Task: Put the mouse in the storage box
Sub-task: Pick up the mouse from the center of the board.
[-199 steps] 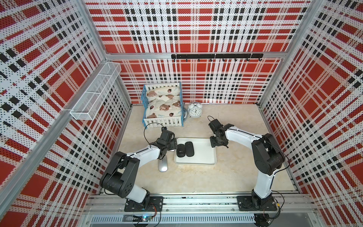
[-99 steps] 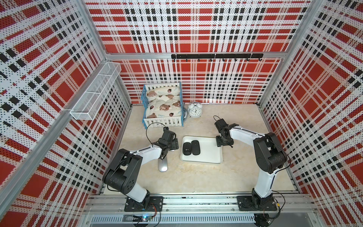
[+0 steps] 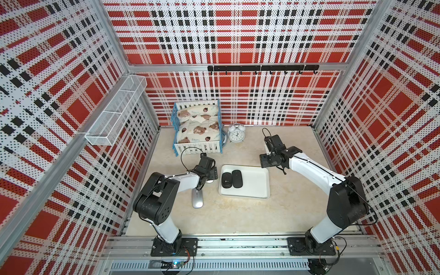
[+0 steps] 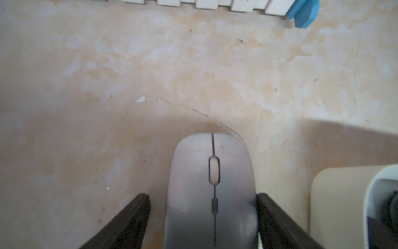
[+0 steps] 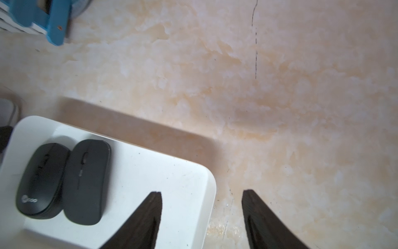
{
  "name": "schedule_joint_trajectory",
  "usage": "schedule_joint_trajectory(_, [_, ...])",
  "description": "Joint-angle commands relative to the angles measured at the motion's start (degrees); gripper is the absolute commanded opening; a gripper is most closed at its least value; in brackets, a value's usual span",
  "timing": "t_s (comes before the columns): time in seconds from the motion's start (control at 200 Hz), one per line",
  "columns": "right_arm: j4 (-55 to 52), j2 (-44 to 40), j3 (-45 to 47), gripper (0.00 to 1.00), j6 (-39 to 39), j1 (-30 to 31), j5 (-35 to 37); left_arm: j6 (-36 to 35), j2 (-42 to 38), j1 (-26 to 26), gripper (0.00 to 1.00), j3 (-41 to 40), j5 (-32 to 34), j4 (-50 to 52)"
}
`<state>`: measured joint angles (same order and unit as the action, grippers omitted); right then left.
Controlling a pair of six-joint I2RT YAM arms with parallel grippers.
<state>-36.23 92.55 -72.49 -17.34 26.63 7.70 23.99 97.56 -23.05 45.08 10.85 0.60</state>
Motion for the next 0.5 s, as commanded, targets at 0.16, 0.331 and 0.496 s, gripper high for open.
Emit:
schedule_joint_trajectory(0.16, [1.6,-1.0,-0.9,0.67,0.4,0.5,-1.6,-0.3,1.9,-0.9,0.61,1.8,-0.5,1.3])
schedule_joint_trajectory(0.331, [2.3,0.2,-1.7,0.67,0.3,0.5,-1.8,0.6,-0.5,-2.1,0.51,0.7,0.4,2.6])
schedule_joint_trajectory(0.496, [2.9,1.7,-2.6,0.67,0.4,0.5,-2.3,1.2,-2.6,-2.5,0.43,1.2,2.2,4.3])
